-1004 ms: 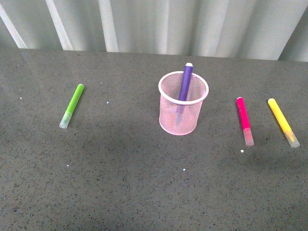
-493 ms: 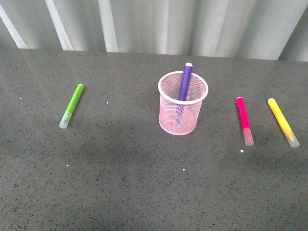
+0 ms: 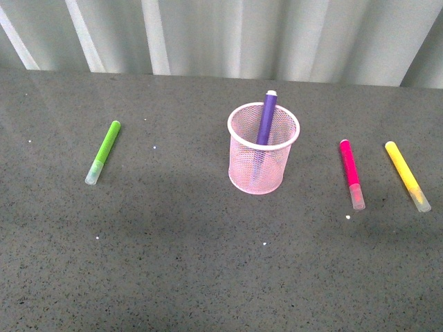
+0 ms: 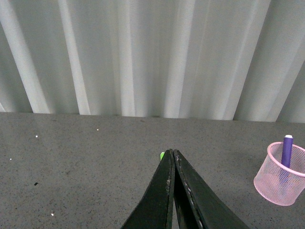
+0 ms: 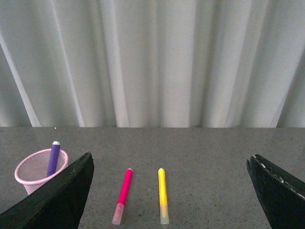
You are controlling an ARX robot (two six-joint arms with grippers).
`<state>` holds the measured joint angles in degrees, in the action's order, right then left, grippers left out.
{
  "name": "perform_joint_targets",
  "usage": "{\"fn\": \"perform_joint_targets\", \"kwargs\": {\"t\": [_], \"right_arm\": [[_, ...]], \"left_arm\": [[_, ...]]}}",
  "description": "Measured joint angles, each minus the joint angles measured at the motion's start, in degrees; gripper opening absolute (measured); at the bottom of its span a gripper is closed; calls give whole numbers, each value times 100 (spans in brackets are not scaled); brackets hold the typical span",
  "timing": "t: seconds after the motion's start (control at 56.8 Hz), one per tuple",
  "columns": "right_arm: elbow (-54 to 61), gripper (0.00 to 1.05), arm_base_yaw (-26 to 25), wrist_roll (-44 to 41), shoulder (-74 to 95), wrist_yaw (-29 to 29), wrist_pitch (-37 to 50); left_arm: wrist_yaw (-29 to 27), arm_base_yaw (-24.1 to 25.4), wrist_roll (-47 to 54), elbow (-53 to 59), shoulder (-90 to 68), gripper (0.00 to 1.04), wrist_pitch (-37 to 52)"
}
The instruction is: Insert purple and pink pens into pink cup
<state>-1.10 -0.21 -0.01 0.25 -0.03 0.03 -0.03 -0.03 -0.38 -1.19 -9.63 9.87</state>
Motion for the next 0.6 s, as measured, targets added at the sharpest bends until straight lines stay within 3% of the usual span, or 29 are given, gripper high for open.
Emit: {"fn": "perform_joint_targets", "kwargs": {"t": [0.088,0.44,0.599], "right_arm": [[0,98,0,0,0,2,0],[0,98,2,0,0,0,0],[0,98,2,0,0,0,0]], "left_arm": [[0,0,4,0,763,4,-931],[0,0,9,0,940,4,-984],[0,0,9,0,942,29,-984]]}}
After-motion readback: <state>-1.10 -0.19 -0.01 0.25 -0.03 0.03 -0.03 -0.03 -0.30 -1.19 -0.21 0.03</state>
